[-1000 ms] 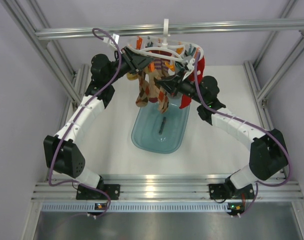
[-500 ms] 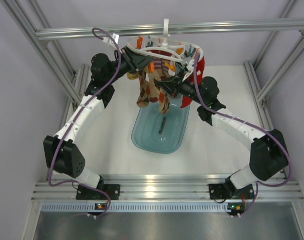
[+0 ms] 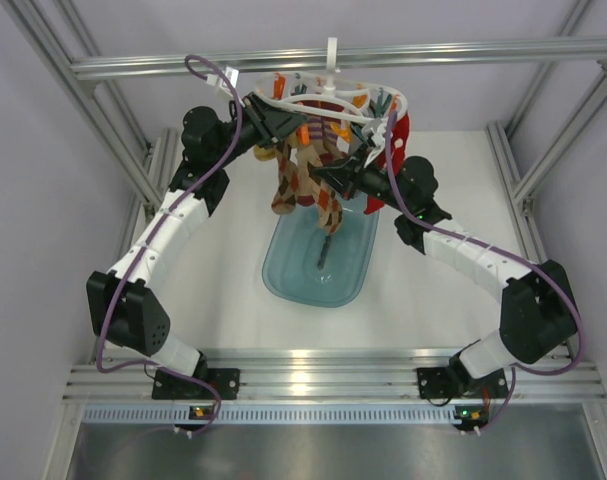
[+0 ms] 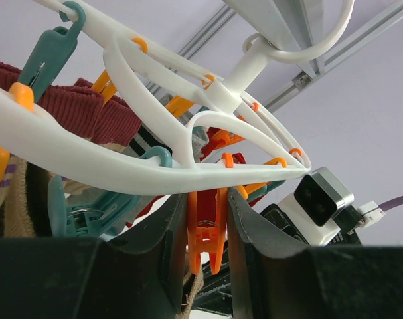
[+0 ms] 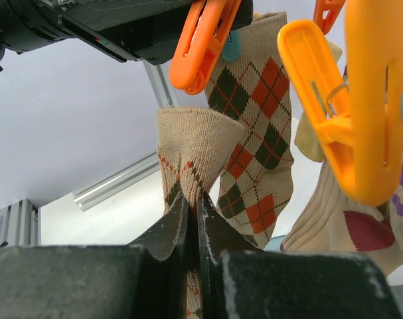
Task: Clip the socks to the hanger
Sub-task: Clamp the sock onto the hanger.
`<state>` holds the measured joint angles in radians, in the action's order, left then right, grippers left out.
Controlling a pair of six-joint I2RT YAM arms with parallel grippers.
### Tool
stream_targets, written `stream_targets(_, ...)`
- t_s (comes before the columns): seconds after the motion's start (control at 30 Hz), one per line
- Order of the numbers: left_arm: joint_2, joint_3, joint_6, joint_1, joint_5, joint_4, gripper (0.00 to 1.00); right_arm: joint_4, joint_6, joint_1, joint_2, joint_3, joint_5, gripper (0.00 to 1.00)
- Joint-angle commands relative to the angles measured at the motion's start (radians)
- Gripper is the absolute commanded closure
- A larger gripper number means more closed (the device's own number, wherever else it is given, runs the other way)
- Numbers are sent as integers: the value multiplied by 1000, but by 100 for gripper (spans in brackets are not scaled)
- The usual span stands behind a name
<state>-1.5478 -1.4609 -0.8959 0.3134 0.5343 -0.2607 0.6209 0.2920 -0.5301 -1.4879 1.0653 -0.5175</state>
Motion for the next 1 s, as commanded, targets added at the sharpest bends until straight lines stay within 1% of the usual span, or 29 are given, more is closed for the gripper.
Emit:
stream_targets(0.0, -20, -12, 5, -11, -43, 57, 100, 13, 39, 1, 2, 39, 11, 100)
stream_targets(0.37, -21, 0, 15, -10, -39, 55, 100, 43, 52, 4, 9, 36, 13, 100)
stream_targets(0.97, -20, 4, 26, 4, -27, 54, 100, 45, 75, 10, -41, 122, 24, 100)
